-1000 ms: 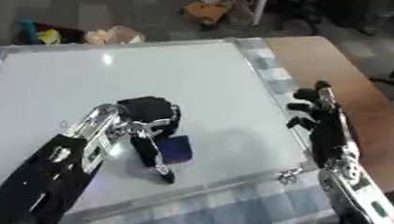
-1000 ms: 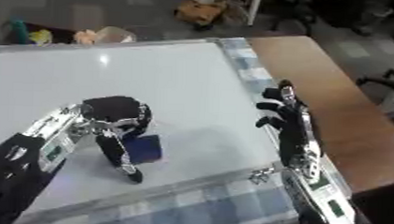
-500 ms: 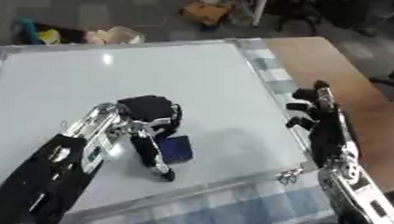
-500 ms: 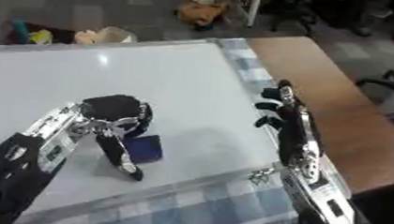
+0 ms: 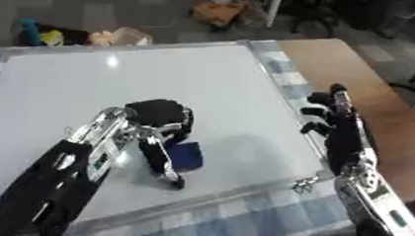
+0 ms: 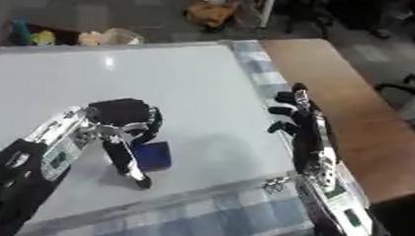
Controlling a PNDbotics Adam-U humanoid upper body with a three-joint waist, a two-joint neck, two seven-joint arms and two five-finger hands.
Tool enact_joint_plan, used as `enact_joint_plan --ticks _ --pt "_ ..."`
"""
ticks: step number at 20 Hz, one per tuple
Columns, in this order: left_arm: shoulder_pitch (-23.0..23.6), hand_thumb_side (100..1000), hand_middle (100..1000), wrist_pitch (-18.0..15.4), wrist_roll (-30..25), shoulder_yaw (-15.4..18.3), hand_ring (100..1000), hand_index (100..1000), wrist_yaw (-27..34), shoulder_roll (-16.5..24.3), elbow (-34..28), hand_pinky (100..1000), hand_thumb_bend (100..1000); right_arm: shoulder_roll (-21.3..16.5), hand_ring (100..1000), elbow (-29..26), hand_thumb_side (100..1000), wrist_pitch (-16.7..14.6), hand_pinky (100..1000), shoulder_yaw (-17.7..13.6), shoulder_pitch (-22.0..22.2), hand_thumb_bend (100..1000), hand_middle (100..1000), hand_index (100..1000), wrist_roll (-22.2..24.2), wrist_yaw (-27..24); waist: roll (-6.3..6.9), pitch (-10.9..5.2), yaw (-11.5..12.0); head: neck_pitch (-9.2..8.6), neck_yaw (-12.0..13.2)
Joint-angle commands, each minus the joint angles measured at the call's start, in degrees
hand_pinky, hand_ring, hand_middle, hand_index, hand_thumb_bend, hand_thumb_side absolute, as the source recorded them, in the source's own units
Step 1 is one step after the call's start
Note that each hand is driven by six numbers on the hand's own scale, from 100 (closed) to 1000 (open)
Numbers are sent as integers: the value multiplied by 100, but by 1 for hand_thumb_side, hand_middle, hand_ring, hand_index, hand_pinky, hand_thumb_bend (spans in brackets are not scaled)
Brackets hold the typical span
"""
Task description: Wipe the whiteboard clean with a brush.
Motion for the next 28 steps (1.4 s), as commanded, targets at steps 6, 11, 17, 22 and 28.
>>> enact_joint_plan --ticks 6,11,17,22,28 --pt "-45 384 328 28 -71 31 282 187 132 -9 35 266 815 -56 595 -56 768 -6 340 -50 -37 100 635 644 18 -20 -17 -78 -2 18 -34" --pt "-37 371 317 65 -129 42 265 187 261 -8 23 238 812 -53 595 -61 769 -3 340 -54 -29 100 635 644 19 -23 -29 -82 -3 22 -42" --pt "-33 296 312 134 -210 60 265 179 395 -4 -8 239 752 -54 596 -68 769 2 340 -55 -28 100 635 644 22 -26 -39 -89 -2 19 -48" --pt "-27 265 306 184 -261 62 259 174 500 -10 -26 235 720 -54 596 -70 770 4 340 -58 -23 100 635 645 25 -25 -43 -89 -8 18 -55" --pt "-29 254 297 296 -348 91 250 172 712 -8 -66 223 709 -55 596 -74 770 5 340 -61 -23 100 635 645 25 -27 -44 -90 -6 16 -66"
